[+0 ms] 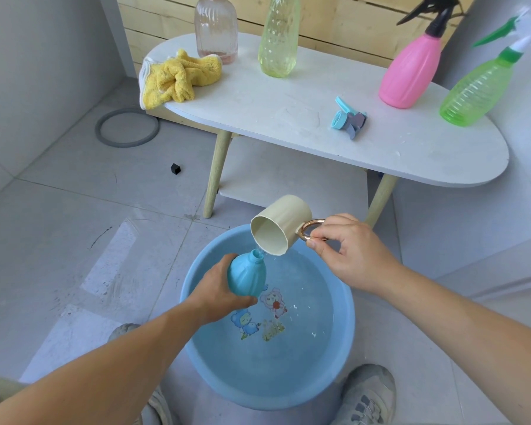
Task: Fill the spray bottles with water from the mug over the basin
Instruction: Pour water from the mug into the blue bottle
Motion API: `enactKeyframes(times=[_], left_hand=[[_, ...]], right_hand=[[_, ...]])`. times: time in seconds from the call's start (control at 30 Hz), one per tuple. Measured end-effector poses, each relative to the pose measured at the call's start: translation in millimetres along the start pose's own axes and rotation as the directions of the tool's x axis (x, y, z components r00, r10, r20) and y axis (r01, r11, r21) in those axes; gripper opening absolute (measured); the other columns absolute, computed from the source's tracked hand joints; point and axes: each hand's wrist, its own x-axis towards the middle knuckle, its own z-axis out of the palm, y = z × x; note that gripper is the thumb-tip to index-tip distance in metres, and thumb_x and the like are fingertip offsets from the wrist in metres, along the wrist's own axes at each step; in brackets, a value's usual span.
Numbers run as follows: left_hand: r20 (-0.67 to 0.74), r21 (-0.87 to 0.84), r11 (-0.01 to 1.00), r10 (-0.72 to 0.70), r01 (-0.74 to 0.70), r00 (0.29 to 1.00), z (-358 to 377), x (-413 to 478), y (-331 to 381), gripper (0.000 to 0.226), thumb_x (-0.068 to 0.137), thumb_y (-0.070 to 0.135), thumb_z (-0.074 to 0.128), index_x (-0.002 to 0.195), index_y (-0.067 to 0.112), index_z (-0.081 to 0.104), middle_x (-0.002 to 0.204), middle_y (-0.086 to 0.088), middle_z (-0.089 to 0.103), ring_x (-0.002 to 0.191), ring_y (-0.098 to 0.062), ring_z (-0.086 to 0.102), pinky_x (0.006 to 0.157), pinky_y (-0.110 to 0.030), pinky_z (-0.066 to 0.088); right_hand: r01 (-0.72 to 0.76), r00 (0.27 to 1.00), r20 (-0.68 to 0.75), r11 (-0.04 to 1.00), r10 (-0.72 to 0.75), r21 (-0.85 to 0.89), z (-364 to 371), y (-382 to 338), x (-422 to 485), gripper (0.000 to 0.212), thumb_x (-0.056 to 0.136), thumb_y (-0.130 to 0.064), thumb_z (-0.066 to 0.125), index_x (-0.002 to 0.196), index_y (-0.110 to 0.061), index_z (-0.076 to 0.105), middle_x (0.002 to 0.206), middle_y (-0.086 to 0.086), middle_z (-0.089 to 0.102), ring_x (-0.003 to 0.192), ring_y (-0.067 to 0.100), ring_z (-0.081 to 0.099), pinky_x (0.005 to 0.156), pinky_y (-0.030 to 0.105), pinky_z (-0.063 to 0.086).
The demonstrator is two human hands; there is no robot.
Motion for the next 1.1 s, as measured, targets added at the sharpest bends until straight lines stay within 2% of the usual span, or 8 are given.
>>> enactKeyframes(times=[0.27, 0.47, 0.57, 0.7, 0.9, 1.1], left_hand=[[0.008, -0.004, 1.0, -0.011, 0.011, 1.0, 1, 0, 0, 0.091, 0.064, 0.035, 0.092, 0.138, 0.036, 0.038, 0.117, 0.007, 0.058, 0.101, -0.012, 0.061, 0.073, -0.025, 0.057], [0.005, -0.006, 1.0, -0.007, 0.007, 1.0, 1, 1, 0, 0.09, 0.064, 0.036, 0.091, 0.137, 0.037, 0.038, 0.116, 0.007, 0.059, 0.1, -0.011, 0.062, 0.072, -0.024, 0.056], [0.006, -0.004, 1.0, -0.005, 0.005, 1.0, 2, 1, 0, 0.088, 0.065, 0.036, 0.091, 0.136, 0.036, 0.039, 0.115, 0.007, 0.059, 0.099, -0.012, 0.063, 0.072, -0.026, 0.058], [0.003, -0.001, 1.0, -0.003, 0.003, 1.0, 2, 2, -1, 0.088, 0.063, 0.037, 0.091, 0.135, 0.036, 0.041, 0.114, 0.008, 0.06, 0.098, -0.012, 0.063, 0.075, -0.031, 0.061], [0.002, 0.007, 1.0, -0.004, 0.004, 1.0, 2, 2, 0, 0.09, 0.065, 0.036, 0.091, 0.137, 0.035, 0.039, 0.116, 0.006, 0.06, 0.1, -0.012, 0.063, 0.075, -0.028, 0.058], [-0.003, 0.005, 1.0, -0.003, 0.003, 1.0, 2, 3, -1, 0.088, 0.063, 0.037, 0.091, 0.135, 0.037, 0.04, 0.114, 0.007, 0.06, 0.099, -0.011, 0.063, 0.078, -0.032, 0.061]], right_hand=[[0.027, 1.0, -0.002, 1.0, -0.027, -0.016, 1, 1, 0, 0.014, 0.093, -0.025, 0.062, 0.085, -0.021, 0.073, 0.077, -0.023, 0.05, 0.089, 0.012, 0.047, 0.082, 0.009, 0.031], [0.048, 0.999, -0.005, 0.997, -0.048, -0.056, 5, 5, 0, 0.023, 0.091, -0.032, 0.055, 0.086, -0.019, 0.073, 0.083, -0.008, 0.061, 0.093, 0.017, 0.051, 0.084, 0.022, 0.035], [0.066, 0.998, -0.012, 0.996, -0.067, -0.062, 6, 6, 0, 0.031, 0.092, -0.039, 0.049, 0.086, -0.019, 0.073, 0.083, -0.007, 0.06, 0.095, 0.017, 0.051, 0.086, 0.023, 0.037], [0.105, 0.994, -0.025, 0.992, -0.107, -0.075, 8, 7, 1, 0.034, 0.092, -0.038, 0.048, 0.084, -0.017, 0.072, 0.081, -0.008, 0.057, 0.094, 0.018, 0.05, 0.088, 0.029, 0.042], [0.194, 0.98, -0.035, 0.976, -0.198, -0.098, 10, 7, 1, 0.031, 0.094, -0.034, 0.049, 0.084, -0.016, 0.072, 0.079, -0.015, 0.047, 0.093, 0.018, 0.05, 0.089, 0.037, 0.046], [0.244, 0.967, -0.047, 0.961, -0.252, -0.128, 11, 5, 0, 0.032, 0.094, -0.034, 0.05, 0.085, -0.014, 0.073, 0.081, -0.01, 0.053, 0.1, 0.024, 0.052, 0.09, 0.036, 0.047]])
